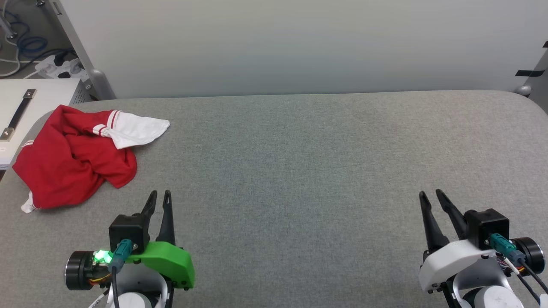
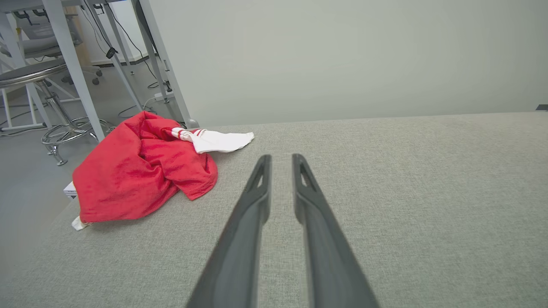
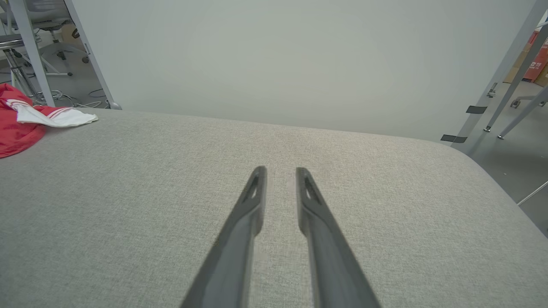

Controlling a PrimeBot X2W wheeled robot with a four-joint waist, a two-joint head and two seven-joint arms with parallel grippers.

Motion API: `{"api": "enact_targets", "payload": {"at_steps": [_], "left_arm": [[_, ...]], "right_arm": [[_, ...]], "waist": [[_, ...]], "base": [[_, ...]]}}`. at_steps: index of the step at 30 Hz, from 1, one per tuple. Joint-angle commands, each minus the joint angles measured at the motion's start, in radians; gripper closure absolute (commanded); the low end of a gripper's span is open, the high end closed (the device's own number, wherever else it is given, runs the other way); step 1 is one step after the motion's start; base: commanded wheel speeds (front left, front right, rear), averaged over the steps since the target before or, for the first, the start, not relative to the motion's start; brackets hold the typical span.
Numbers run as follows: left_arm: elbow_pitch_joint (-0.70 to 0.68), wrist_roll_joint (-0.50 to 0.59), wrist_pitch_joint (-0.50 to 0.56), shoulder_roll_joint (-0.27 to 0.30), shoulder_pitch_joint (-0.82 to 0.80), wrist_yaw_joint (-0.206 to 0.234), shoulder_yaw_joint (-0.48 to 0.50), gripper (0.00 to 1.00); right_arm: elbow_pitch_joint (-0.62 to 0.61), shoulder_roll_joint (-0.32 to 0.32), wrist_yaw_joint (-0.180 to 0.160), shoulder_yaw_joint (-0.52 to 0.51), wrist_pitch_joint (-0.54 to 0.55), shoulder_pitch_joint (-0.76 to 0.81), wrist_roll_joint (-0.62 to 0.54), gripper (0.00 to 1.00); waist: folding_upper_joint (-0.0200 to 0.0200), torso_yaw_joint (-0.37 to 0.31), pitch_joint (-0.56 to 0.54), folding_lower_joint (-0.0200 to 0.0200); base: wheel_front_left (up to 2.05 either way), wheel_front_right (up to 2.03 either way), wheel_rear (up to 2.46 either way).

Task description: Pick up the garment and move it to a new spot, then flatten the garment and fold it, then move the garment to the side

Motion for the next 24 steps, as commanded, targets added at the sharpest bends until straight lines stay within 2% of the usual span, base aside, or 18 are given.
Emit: {"api": "enact_targets", "payload": {"at_steps": [1, 24], "left_arm": [[0.001, 0.000, -0.001, 0.000, 0.000, 0.000, 0.000, 0.00], [0.027, -0.024, -0.049, -0.001, 0.004, 0.003, -0.006, 0.00]], "right_arm": [[0.000, 0.000, 0.000, 0.000, -0.001, 0.000, 0.001, 0.00], [0.032, 0.000, 0.000, -0.017, -0.048, -0.005, 0.031, 0.00]], "waist": [[0.0000, 0.000, 0.000, 0.0000], [0.0000, 0.000, 0.001, 0.0000]], "base": [[0.00, 0.00, 0.00], [0.00, 0.00, 0.00]]}}
